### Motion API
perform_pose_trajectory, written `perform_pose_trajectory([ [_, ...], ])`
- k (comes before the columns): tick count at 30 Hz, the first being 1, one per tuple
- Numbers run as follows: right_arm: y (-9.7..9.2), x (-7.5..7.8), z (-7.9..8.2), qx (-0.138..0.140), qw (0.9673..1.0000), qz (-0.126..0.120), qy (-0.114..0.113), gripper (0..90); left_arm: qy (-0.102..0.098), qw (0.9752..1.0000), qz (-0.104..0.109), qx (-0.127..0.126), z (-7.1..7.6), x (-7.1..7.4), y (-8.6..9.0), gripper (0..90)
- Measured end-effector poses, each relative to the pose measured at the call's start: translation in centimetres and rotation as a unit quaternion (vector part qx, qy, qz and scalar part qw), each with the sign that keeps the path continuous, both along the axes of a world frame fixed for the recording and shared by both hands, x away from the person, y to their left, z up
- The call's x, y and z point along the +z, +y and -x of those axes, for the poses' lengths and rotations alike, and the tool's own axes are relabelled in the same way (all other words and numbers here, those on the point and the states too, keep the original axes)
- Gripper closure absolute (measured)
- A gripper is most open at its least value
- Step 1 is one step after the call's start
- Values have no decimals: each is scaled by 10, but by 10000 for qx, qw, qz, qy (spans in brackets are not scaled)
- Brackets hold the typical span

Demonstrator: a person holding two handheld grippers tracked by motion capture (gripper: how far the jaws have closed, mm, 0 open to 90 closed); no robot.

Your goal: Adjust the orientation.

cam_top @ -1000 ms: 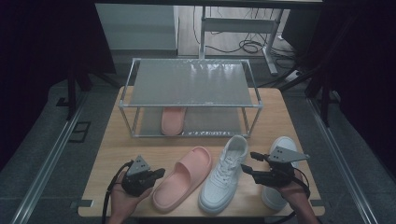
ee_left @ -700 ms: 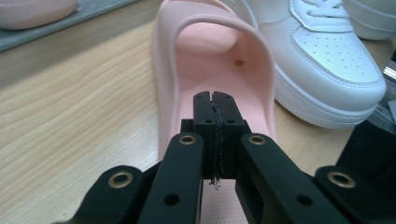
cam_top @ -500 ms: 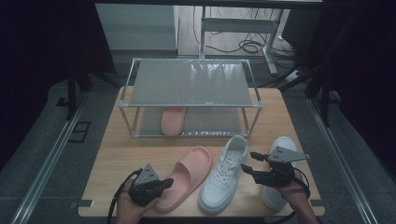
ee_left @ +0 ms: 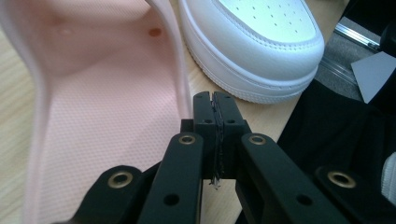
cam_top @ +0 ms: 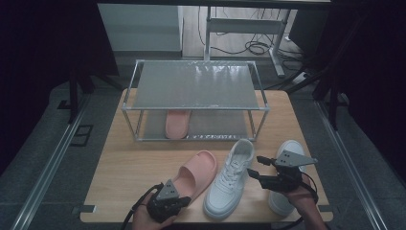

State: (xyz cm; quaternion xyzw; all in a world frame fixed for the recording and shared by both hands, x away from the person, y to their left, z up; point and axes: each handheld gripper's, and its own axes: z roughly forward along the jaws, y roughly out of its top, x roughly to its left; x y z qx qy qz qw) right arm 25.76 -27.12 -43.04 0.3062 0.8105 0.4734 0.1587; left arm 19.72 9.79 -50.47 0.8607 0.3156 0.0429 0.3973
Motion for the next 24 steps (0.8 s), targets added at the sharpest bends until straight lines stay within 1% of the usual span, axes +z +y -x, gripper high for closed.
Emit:
perform_pose_trajectory([
  [2,0,0,0,0,10000,0,1,401,9,10000,-62,-35,2,-1,-2,895],
  [7,0,0,0,-3,10000,7,-20,402,85,9999,-124,-85,3,-6,-6,896],
  [11,0,0,0,2,10000,-2,0,402,29,9995,-307,10,1,-10,-6,896],
  [13,0,0,-1,-5,10000,2,-5,402,81,9997,-244,-5,-1,-11,-5,900],
  [16,0,0,0,-16,10000,-3,-12,402,95,9997,-245,24,-3,-12,-4,900],
  [19,0,0,0,-8,10000,8,-11,402,84,9996,-260,106,-6,-12,-1,900],
  [24,-1,0,0,-10,10000,20,-19,402,102,9993,-220,286,-12,-13,6,900],
])
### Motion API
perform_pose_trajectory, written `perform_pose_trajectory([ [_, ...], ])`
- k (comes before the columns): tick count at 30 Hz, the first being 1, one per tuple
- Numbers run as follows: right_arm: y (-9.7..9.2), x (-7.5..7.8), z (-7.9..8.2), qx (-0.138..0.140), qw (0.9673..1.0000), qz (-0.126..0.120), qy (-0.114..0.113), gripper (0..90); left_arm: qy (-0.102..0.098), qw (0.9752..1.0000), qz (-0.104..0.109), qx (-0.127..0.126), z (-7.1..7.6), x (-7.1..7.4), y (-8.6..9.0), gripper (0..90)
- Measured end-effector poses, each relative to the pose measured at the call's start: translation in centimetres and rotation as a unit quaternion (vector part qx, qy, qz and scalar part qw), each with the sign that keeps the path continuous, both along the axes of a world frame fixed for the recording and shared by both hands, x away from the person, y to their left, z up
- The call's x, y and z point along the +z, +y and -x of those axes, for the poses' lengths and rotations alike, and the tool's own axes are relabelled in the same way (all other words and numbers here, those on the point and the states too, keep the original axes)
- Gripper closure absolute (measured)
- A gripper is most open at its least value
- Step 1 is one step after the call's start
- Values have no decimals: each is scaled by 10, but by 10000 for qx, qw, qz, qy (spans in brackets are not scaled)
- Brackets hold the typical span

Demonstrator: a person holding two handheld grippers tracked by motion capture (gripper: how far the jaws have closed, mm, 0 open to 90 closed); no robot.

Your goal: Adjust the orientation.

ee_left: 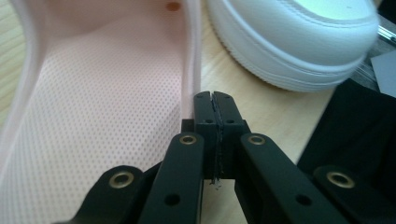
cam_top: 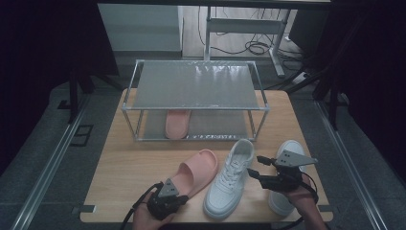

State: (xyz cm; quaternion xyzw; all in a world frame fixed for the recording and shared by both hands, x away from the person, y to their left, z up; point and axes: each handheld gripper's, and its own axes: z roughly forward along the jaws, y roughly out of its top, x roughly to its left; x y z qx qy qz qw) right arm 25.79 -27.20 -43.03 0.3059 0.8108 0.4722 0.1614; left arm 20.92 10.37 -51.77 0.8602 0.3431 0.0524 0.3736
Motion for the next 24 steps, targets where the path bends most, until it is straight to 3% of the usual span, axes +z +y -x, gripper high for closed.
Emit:
perform_pose_trajectory([
  [10,0,0,0,1,10000,-24,-18,402,3,9996,40,271,-13,-2,12,895],
  [17,0,0,0,6,10000,-11,-14,402,10,9994,186,291,-9,0,15,870],
  [20,0,0,0,-2,10000,-20,-17,402,-41,9988,339,343,-9,6,19,815],
  [24,0,0,0,-4,10000,-25,-13,402,-112,9981,425,429,-8,14,25,664],
])
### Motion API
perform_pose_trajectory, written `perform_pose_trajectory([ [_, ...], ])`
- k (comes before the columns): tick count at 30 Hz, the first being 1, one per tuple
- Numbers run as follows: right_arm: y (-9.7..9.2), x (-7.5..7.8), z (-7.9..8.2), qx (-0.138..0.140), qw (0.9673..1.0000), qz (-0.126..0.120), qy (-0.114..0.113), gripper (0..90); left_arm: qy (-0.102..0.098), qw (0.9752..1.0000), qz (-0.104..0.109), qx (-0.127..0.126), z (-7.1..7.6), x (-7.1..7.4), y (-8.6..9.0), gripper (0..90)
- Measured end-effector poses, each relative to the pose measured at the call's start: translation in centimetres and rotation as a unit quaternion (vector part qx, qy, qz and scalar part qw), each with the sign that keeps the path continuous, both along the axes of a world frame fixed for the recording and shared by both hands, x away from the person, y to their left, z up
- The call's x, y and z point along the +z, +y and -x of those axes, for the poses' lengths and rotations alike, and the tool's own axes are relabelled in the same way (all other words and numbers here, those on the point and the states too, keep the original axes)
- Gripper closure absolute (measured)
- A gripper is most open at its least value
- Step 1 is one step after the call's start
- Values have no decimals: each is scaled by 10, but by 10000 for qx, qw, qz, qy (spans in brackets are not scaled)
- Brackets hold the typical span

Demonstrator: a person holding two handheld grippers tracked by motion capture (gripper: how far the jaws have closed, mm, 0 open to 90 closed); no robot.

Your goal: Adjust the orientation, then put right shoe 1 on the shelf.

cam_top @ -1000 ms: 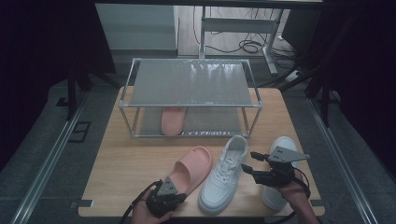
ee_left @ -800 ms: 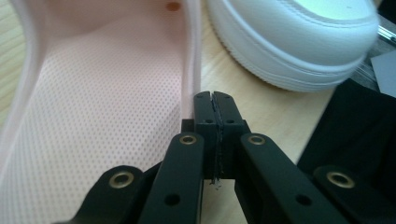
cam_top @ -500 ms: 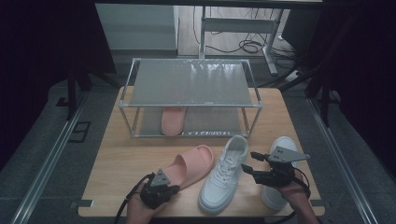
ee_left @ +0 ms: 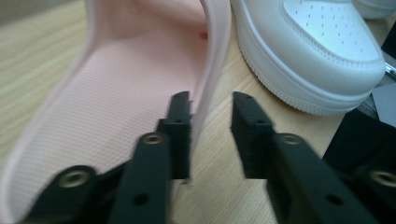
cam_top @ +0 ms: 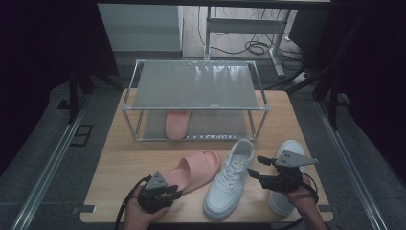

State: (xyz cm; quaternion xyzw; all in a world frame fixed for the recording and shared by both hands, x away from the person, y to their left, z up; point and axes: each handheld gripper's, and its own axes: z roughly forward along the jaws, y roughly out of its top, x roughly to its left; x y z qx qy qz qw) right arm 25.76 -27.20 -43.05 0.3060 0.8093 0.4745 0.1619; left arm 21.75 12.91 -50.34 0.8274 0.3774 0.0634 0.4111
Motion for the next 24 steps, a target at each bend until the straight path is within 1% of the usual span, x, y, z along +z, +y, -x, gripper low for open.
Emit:
perform_pose_trajectory([
  [3,0,0,0,0,10000,14,14,402,-19,10000,-29,45,-1,3,1,623],
  [7,1,0,0,13,10000,9,-4,403,-38,10000,-70,-2,-4,5,-3,608],
  [15,0,0,0,14,10000,21,-11,402,-22,9998,-163,-123,-15,6,-18,601],
  [24,1,0,0,20,10000,16,-11,403,49,9996,-191,-197,-25,6,-27,601],
])
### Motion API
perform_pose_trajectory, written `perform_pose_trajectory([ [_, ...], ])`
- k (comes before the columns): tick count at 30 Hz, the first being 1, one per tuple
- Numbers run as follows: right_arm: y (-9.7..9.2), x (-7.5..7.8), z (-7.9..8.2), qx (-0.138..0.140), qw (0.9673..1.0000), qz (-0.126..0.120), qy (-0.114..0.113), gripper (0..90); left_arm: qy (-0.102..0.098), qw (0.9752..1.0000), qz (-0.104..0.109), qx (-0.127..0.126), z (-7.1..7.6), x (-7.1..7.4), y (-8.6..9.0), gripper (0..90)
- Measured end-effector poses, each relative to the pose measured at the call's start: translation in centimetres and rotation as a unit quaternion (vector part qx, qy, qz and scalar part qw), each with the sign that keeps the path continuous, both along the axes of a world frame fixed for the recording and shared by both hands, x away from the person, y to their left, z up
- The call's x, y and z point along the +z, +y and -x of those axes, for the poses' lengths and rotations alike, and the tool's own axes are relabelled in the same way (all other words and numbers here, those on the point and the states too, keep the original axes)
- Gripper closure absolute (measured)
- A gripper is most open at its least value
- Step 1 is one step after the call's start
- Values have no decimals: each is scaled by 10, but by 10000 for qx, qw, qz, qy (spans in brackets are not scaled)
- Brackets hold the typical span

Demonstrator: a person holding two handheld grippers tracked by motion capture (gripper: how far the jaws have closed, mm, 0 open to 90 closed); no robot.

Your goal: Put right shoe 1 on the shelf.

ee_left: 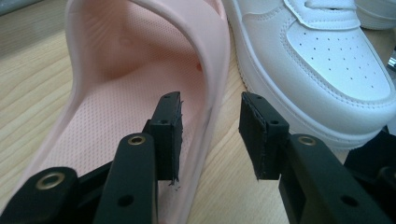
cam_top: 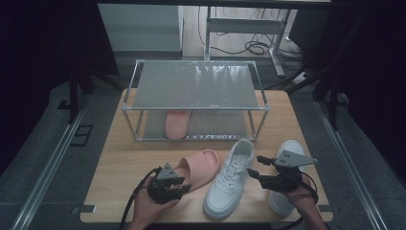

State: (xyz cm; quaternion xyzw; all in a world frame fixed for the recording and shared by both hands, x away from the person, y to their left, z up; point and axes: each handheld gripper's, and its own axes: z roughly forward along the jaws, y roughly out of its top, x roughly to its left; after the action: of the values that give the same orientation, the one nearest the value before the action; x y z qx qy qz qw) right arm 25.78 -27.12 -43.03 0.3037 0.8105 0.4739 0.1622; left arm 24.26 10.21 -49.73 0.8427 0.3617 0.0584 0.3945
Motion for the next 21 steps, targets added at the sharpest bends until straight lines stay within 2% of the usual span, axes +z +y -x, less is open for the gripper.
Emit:
perform_pose_trajectory([
  [14,1,0,0,19,10000,17,-2,403,113,9997,-147,-135,-15,-5,-17,626],
  [21,0,0,0,22,10000,15,-10,403,55,9993,-264,-269,-22,-7,-28,720],
])
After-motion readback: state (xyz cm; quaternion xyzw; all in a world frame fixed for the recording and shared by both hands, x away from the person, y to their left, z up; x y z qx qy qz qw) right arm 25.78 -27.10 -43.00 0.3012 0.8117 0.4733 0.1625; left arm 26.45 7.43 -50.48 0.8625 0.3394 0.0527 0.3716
